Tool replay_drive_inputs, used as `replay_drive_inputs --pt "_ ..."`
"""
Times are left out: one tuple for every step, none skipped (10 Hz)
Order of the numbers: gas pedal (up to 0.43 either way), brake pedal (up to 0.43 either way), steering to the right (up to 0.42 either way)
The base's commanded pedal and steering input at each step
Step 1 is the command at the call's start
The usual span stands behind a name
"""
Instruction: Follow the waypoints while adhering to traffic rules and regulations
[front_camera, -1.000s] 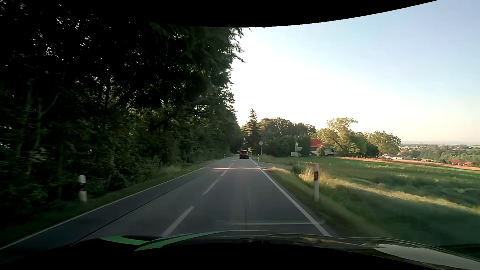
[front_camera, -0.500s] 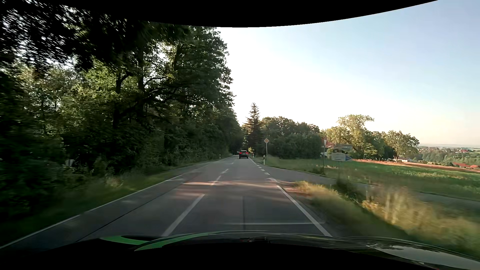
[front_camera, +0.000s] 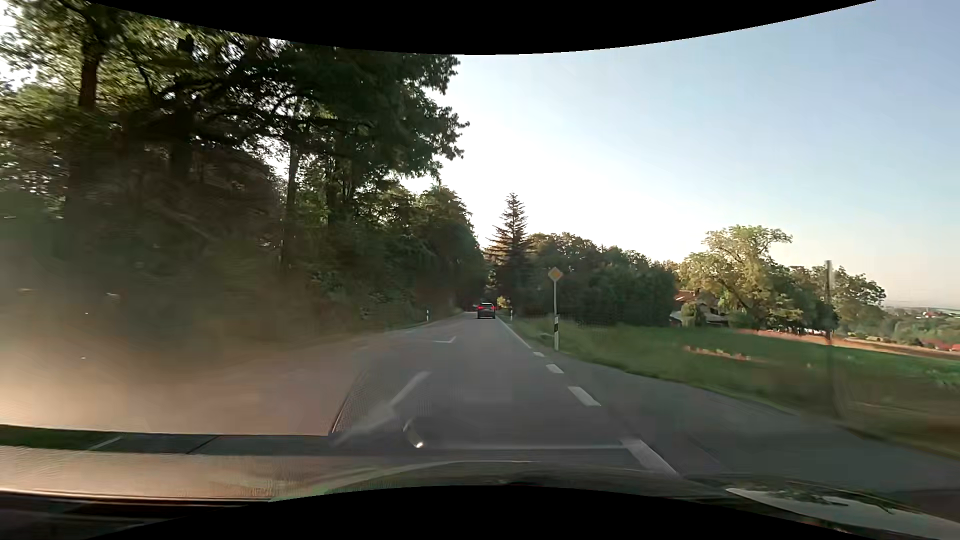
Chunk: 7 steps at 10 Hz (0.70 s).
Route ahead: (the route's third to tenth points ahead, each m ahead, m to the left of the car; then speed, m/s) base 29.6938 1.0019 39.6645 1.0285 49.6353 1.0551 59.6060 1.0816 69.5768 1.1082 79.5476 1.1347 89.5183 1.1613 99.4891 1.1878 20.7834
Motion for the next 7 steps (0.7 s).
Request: replay_drive_inputs --pt "0.047 0.0 0.0" --pt "0.047 0.0 0.0" --pt "0.047 0.0 0.001" --pt "0.047 0.0 0.001" --pt "0.047 0.0 0.004" --pt "0.047 0.0 0.006" --pt "0.047 0.0 0.004"
